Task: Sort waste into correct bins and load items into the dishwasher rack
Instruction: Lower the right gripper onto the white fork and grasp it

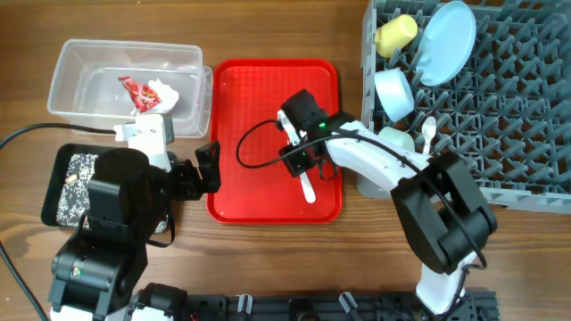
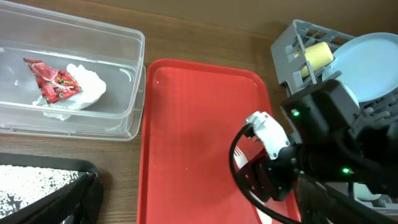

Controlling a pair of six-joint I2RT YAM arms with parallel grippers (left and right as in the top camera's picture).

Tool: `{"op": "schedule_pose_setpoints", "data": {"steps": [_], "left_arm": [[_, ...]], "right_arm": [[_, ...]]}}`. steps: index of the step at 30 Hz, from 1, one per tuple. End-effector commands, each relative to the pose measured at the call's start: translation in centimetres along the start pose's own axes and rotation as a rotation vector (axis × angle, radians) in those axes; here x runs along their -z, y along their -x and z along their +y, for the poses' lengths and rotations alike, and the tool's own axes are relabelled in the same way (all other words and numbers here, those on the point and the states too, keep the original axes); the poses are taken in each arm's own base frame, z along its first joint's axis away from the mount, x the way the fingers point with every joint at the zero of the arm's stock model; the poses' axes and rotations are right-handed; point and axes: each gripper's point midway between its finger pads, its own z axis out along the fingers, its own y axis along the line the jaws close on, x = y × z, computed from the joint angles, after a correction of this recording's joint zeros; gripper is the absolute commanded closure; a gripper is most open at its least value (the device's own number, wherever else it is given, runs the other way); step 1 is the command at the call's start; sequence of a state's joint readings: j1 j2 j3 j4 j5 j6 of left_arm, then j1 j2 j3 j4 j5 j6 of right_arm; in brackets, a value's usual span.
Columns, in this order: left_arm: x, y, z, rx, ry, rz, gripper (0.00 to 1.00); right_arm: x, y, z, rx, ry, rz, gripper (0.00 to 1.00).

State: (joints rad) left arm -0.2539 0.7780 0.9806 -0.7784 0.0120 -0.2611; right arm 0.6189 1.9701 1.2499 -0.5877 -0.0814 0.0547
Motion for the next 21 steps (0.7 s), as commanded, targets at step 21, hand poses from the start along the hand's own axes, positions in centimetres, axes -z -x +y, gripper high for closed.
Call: {"op": "schedule_pose_setpoints", "data": {"steps": [21], "left_arm": [[0.1,0.2,0.3,0.004,0.011,-0.012,0.0]], "right_arm": [[-2.6,-2.6,-0.4,0.02,-0.063,0.098,0.68]]}}
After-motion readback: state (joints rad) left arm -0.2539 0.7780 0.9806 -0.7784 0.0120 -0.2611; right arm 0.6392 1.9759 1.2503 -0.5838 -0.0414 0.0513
